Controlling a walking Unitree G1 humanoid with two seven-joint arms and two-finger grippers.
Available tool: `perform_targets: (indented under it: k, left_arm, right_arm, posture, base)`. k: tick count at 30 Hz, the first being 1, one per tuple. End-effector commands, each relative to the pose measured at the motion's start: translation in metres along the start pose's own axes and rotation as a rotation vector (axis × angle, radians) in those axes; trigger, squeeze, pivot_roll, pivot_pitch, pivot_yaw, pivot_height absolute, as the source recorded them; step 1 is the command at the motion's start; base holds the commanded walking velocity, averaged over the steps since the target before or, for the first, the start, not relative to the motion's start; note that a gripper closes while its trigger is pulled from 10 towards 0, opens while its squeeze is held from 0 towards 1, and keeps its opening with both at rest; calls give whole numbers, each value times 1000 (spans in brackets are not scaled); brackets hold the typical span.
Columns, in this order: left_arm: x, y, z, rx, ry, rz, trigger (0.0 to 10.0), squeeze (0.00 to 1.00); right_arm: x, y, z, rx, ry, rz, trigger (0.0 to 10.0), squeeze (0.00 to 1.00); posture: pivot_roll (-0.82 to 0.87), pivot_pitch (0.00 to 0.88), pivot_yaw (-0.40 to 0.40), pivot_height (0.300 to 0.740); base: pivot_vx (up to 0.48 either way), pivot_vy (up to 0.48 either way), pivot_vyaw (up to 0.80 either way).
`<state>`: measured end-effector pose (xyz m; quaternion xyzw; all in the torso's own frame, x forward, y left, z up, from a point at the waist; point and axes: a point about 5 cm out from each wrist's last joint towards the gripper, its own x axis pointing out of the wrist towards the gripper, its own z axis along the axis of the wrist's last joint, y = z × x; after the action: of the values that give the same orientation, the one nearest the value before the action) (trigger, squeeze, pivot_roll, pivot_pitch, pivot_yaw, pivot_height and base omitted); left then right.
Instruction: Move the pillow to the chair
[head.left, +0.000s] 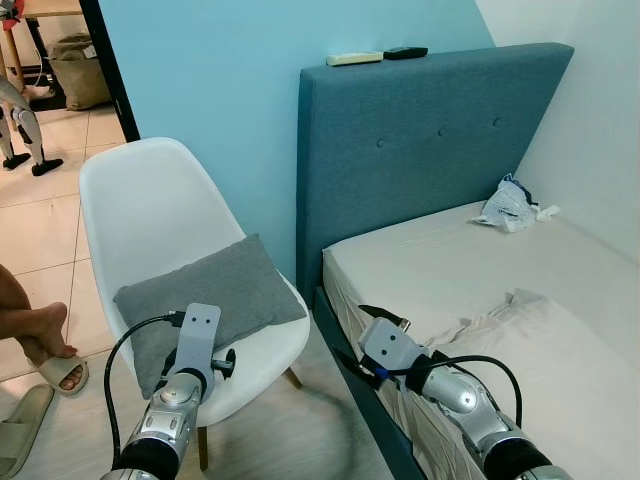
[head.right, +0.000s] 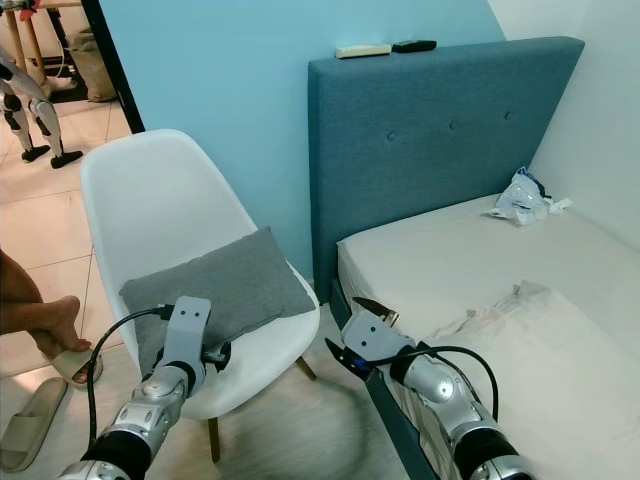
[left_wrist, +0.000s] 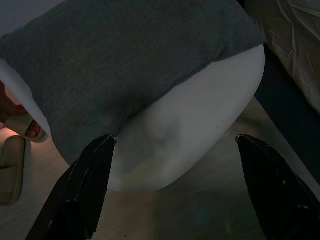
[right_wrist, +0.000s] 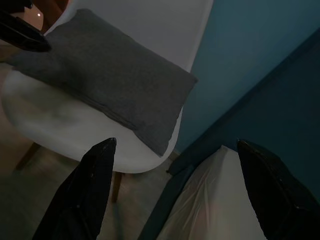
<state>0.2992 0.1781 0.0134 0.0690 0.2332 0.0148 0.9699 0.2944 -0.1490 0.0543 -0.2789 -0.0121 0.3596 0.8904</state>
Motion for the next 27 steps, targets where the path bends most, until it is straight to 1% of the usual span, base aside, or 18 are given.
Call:
perform_targets:
  k: [1,9,15,27]
  left_arm:
    - [0,-3,1,6,5,-12,10000,0]
    - [1,-6,2,6,1,-18,10000,0]
    - [-1,-3,-2,8,8,-15,10000,0]
    - [0,-4,-1,4,7,-15,10000,0]
  right_arm:
    - [-2,-3,-1,9,-4,-11,10000,0]
    - [-3,-4,-2,12,-5,-14,10000,0]
    - [-4,-4,-3,13,-5,-13,10000,0]
    - [-4,-5,-3,10,-7,-11,10000,0]
  posture:
    - [-73,50,-26,740]
    - [-73,50,-31,740]
    - [-76,53,-35,740]
    - [-81,54,-34,740]
  base:
    - [0,0,0]
    - [0,0,0]
    - [0,0,0]
    - [0,0,0]
